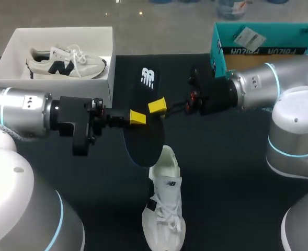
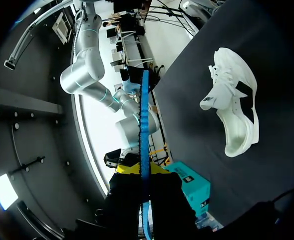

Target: Take the shoe out of the shoebox, open the shoe tongue, remove and reinsert the insole, then place the shoe into the shoebox

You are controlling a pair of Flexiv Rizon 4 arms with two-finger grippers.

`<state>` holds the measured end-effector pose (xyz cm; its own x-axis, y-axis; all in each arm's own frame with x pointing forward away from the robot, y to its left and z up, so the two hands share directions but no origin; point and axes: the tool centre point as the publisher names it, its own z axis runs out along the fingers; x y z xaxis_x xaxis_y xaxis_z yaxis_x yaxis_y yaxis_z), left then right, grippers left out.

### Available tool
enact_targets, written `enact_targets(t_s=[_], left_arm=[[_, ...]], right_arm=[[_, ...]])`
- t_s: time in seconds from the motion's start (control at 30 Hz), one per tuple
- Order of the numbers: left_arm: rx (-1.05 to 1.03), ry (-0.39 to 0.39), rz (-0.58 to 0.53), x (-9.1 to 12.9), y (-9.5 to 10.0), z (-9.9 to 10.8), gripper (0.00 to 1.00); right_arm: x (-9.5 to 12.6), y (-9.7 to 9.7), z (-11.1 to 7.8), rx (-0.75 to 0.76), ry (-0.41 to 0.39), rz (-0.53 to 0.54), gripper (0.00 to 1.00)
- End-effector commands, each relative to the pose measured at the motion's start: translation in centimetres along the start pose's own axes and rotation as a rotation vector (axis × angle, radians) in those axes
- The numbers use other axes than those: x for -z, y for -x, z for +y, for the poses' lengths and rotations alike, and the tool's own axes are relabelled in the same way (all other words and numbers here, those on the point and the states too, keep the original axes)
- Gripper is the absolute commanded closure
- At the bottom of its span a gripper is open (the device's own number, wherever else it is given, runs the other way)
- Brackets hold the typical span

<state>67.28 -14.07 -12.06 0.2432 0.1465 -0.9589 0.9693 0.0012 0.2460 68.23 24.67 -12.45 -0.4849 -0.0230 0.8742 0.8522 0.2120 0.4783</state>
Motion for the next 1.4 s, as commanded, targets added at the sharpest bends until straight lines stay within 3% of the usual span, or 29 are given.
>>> enact_targets(t_s=[0.03, 0.47, 0.5, 0.53, 0.57, 0.9, 1.07, 1.4], left_arm=[[-0.003, 0.001, -0.003, -0.2, -0.2, 0.1, 1.0], [-0.003, 0.001, -0.003, -0.2, -0.2, 0.1, 1.0], [0.014, -0.013, 0.01, -0.2, -0.1, -0.1, 0.69], [0.044, -0.036, 0.014, -0.2, -0.2, -0.3, 0.12], [0.078, -0.049, 0.017, 0.0, -0.2, -0.5, 0.0], [0.385, -0.27, 0.02, 3.4, -0.8, -4.2, 0.0], [0.403, -0.345, 0.054, 4.5, -1.1, -5.5, 0.0], [0.403, -0.345, 0.054, 4.5, -1.1, -5.5, 0.0]], right_arm=[[-0.3, 0.1, 0.3, 0.003, -0.006, 0.001, 1.0], [-0.1, 0.4, 0.1, 0.03, -0.003, 0.026, 1.0], [-0.1, 0.5, 0.1, 0.029, -0.006, 0.02, 1.0], [0.1, 0.6, 0.1, 0.027, -0.01, 0.013, 1.0], [0.3, 0.7, 0.0, 0.028, -0.01, 0.009, 1.0], [3.2, 2.1, 0.0, 0.027, -0.022, -0.021, 1.0], [4.1, 2.6, 0.0, 0.021, 0.004, -0.031, 1.0], [4.1, 2.6, 0.0, 0.021, 0.004, -0.031, 1.0]])
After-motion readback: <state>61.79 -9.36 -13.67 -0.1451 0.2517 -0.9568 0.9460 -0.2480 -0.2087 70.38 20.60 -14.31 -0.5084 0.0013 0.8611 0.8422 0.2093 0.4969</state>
